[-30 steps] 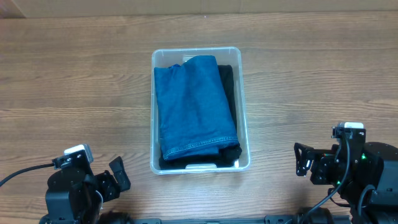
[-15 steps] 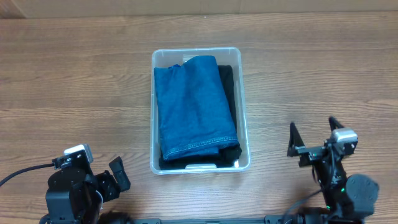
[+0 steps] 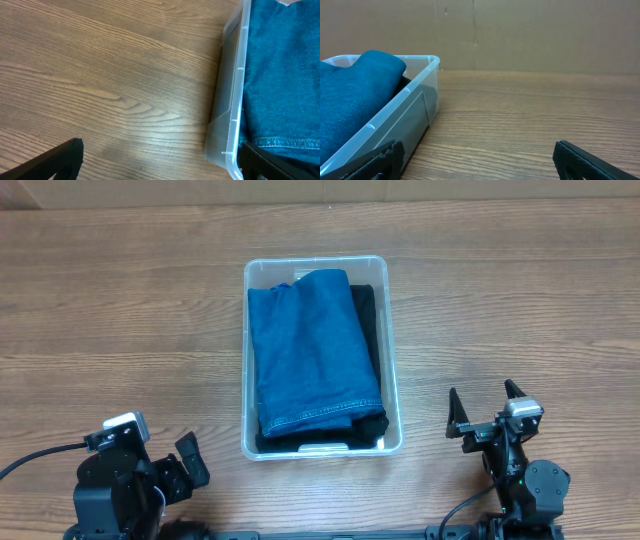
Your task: Pack container
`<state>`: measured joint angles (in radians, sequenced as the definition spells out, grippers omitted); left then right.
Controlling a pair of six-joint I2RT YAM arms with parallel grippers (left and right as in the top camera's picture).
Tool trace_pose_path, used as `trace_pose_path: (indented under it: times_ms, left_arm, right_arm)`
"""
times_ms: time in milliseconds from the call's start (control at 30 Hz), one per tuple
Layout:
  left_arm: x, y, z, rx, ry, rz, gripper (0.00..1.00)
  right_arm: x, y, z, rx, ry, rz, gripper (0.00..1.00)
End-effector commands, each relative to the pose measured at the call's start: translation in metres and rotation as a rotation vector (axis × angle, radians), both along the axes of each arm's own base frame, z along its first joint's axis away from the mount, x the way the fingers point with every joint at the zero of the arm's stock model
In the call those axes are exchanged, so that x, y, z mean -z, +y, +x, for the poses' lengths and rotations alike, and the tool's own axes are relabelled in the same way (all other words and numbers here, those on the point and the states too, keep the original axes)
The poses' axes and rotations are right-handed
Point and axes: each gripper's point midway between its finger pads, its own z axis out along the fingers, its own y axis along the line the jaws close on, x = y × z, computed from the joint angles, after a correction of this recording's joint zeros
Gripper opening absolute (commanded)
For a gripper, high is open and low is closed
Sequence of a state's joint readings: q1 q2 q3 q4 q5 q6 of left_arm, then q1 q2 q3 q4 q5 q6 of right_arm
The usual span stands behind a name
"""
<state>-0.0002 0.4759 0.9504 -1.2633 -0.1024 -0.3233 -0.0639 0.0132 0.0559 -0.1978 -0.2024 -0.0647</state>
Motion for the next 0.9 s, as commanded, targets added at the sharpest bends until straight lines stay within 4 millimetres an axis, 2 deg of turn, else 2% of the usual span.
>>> trace_pose_path:
  times_ms: [0,367,433,600,667,800,867]
  left_arm:
    - [-0.001,0.002,0.0,-0.017,-0.011,-0.003,1.0]
    - [-0.001,0.003,-0.001,-0.02,-0.014,0.001,1.0]
    - [0.004,0.004,0.002,-0.018,-0.033,0.014,1.0]
    - [0.037,-0.014,0.047,0.233,-0.318,0.18,1.0]
    - [0.04,-0.016,0.065,0.233,-0.474,0.204,1.0]
    - [0.024,-0.016,0.089,0.223,-0.754,0.283,1.0]
    - [0.036,-0.014,0.096,0.208,-0.791,0.295,1.0]
  right_arm:
    - [-0.004,0.0,0.0,-0.001,-0.014,-0.004,1.0]
    - [-0.004,0.0,0.0,-0.001,-0.014,-0.004,1.0]
    - [-0.004,0.0,0.0,-0.001,-0.014,-0.004,1.0]
    - [-0.004,0.0,0.0,-0.001,-0.014,-0.004,1.0]
    - [-0.004,0.0,0.0,-0.001,-0.014,-0.004,1.0]
    - [-0.004,0.0,0.0,-0.001,-0.014,-0.004,1.0]
    - [-0.004,0.0,0.0,-0.001,-0.014,-0.004,1.0]
